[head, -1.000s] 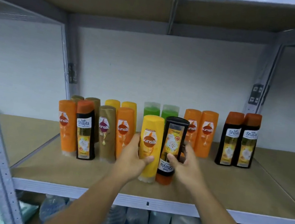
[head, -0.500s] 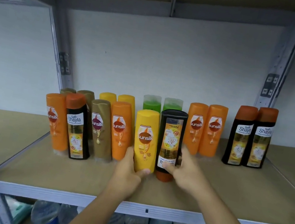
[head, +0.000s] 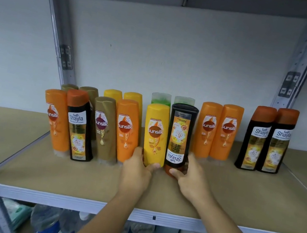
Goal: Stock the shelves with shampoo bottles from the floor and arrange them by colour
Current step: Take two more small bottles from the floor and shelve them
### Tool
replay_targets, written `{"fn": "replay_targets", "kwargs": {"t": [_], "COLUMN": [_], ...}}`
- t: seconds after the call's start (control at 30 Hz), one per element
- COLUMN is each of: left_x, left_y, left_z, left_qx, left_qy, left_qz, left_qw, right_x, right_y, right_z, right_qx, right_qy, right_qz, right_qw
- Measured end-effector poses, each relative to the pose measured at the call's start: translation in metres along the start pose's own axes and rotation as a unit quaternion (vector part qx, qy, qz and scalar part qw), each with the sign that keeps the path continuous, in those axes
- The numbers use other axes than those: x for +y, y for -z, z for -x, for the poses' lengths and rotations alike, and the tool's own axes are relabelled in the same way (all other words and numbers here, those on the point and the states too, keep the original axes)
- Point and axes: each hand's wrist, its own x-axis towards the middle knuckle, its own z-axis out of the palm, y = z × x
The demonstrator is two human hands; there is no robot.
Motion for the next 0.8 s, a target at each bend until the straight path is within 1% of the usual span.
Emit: {"fn": "replay_targets", "kwargs": {"t": [0.17, 0.5, 0.67, 0.73, 0.8], "left_x": [-0.002, -0.005, -0.005, -0.006, -0.006], "left_y": [-0.003, -0.002, 0.011, 0.019, 0.028], "left_z": [0.002, -0.001, 0.006, 0.012, 0.020], "left_qx": [0.023, 0.015, -0.010, -0.025, -0.049], "left_qy": [-0.004, -0.029, -0.063, -0.091, -0.115], "left_qz": [-0.033, -0.117, -0.122, -0.128, -0.158], "left_qw": [0.999, 0.993, 0.990, 0.987, 0.980], "right_x": [0.005, 0.006, 0.000, -0.001, -0.001], "right_y": [-0.002, -0.005, 0.002, 0.004, 0.005], "right_z": [-0.003, -0.002, 0.012, 0.020, 0.030], "right_qx": [0.023, 0.006, -0.028, -0.050, -0.062], "right_qy": [0.001, 0.007, 0.021, 0.020, 0.024], "right_qz": [0.005, 0.011, 0.078, 0.125, 0.180], "right_qw": [1.000, 1.000, 0.996, 0.991, 0.981]}}
